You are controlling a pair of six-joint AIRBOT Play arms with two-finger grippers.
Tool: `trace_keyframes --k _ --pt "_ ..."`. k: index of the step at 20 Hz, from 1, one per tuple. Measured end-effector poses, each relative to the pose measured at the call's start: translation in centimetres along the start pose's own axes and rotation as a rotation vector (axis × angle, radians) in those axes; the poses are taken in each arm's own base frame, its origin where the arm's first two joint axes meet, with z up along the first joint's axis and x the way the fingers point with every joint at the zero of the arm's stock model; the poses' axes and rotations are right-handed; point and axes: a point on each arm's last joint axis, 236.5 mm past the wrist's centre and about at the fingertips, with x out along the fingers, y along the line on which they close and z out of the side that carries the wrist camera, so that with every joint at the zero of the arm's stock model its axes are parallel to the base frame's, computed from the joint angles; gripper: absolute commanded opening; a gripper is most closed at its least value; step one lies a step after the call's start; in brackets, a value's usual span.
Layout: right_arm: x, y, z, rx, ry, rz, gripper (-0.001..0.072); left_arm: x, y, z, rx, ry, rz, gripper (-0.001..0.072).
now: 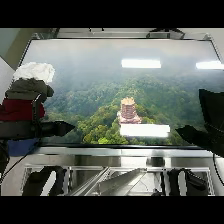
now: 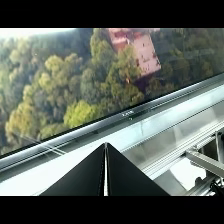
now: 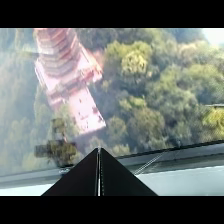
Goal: Fold the shirts.
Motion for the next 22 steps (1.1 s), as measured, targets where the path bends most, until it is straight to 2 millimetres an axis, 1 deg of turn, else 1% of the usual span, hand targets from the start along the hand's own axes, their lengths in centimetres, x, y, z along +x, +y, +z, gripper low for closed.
trace_keyframes --k 6,8,9,10,11,14,16,18,20,22 --pt "0.0 0.0 0.0 0.000 0.000 0.000 0.0021 -0.1 0.0 0.2 0.002 -0.006 0.001 0.0015" --pt "0.0 0.0 0.0 0.000 0.000 0.000 0.0021 -0.6 -0.3 0.9 0.017 -0.028 0.005 0.0017" --pt "0.0 0.0 0.0 0.000 0.000 0.000 0.0021 -1.0 -0.6 1.6 0.030 -0.052 0.010 0.0118" --pt "0.0 0.0 0.0 0.000 0.000 0.000 0.0021 -1.6 -0.9 2.6 0.045 -0.083 0.017 0.0549" --pt "0.0 0.0 0.0 0.000 0.000 0.000 0.0021 -2.3 -1.1 3.7 0.064 -0.120 0.030 0.0687" --pt "0.0 0.0 0.0 0.000 0.000 0.000 0.0021 -4.7 -0.5 7.4 0.096 -0.194 0.118 0.0687" --pt "0.0 0.0 0.0 0.000 -0.002 0.000 0.0021 -6.4 0.5 10.1 0.089 -0.225 0.185 0.0687" --pt "0.0 0.0 0.2 0.000 -0.010 -0.001 0.0021 -8.0 2.0 13.0 0.062 -0.255 0.237 0.0687" --pt "0.0 0.0 0.3 0.000 -0.013 0.000 0.0021 -9.4 4.2 15.8 0.024 -0.279 0.283 0.0687" --pt "0.0 0.0 0.4 0.000 -0.017 -0.001 0.0020 -10.9 7.4 19.0 -0.029 -0.324 0.332 0.0687"
